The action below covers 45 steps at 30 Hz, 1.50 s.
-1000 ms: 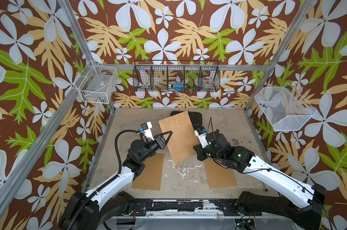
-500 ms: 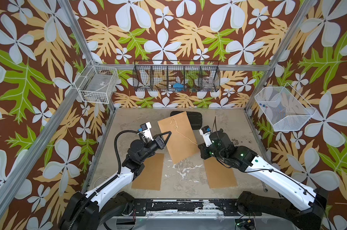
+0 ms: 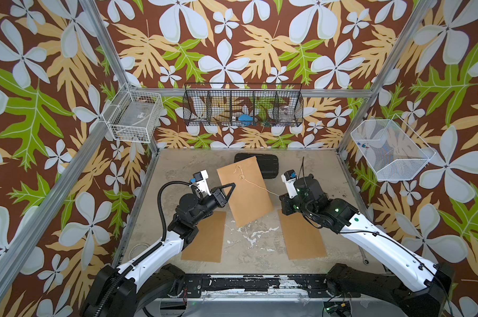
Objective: Open the file bag
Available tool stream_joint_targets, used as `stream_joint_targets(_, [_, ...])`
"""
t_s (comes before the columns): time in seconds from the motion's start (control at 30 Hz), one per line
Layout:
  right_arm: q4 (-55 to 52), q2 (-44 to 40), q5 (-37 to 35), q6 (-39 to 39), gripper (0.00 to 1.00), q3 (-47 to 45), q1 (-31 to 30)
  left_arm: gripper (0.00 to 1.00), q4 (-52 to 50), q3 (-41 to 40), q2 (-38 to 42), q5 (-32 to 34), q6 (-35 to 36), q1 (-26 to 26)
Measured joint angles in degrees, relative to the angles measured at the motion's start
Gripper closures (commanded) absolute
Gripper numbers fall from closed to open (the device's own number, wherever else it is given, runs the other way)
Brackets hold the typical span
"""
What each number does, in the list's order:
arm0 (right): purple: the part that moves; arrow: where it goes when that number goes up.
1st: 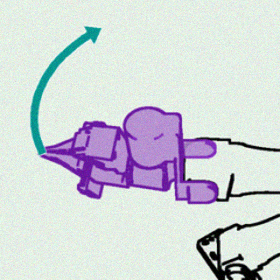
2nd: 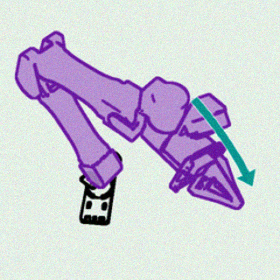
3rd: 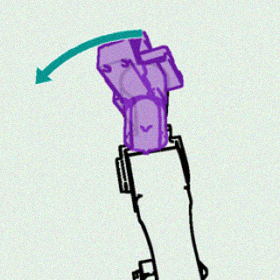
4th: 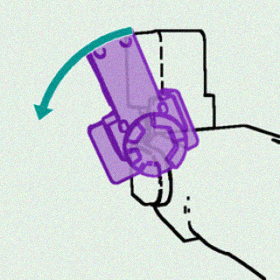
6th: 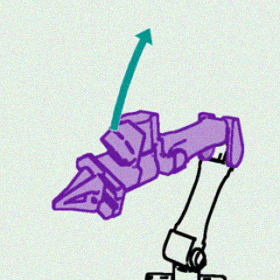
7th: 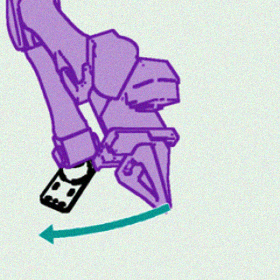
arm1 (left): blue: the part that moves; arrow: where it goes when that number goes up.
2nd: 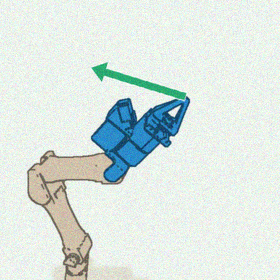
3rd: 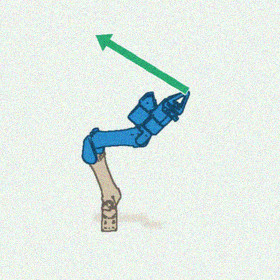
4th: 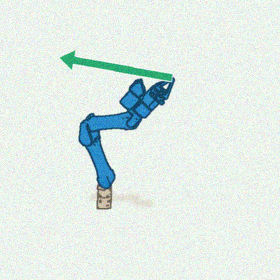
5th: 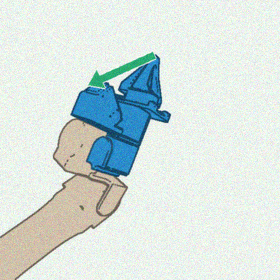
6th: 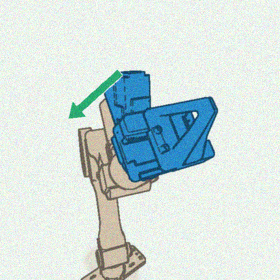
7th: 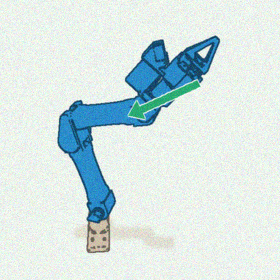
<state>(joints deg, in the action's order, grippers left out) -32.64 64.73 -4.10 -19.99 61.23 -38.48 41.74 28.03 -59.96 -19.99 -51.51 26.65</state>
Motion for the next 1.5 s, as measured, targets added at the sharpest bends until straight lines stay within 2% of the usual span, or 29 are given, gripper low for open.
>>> stream_joint_targets(0.27, [0.04,2.03,-0.81,1.66,1.0,4.94,1.46,1.0,0.13,-2.36,0.72,-2.4,-0.61,-0.02])
stream_joint_targets(0.67, [1.49,9.94,0.02,4.44,1.0,13.88,1.51,1.0,0.15,-5.2,3.28,-6.03,-0.66,-0.02])
stream_joint_targets(1.0, [2.32,16.22,3.45,6.86,1.0,23.26,1.51,1.0,0.48,-7.19,3.91,-7.23,-1.14,0.44])
stream_joint_targets(1.5, [1.62,24.81,9.07,9.75,1.0,36.33,0.33,1.0,2.12,-6.78,-0.2,-7.02,-1.49,4.35])
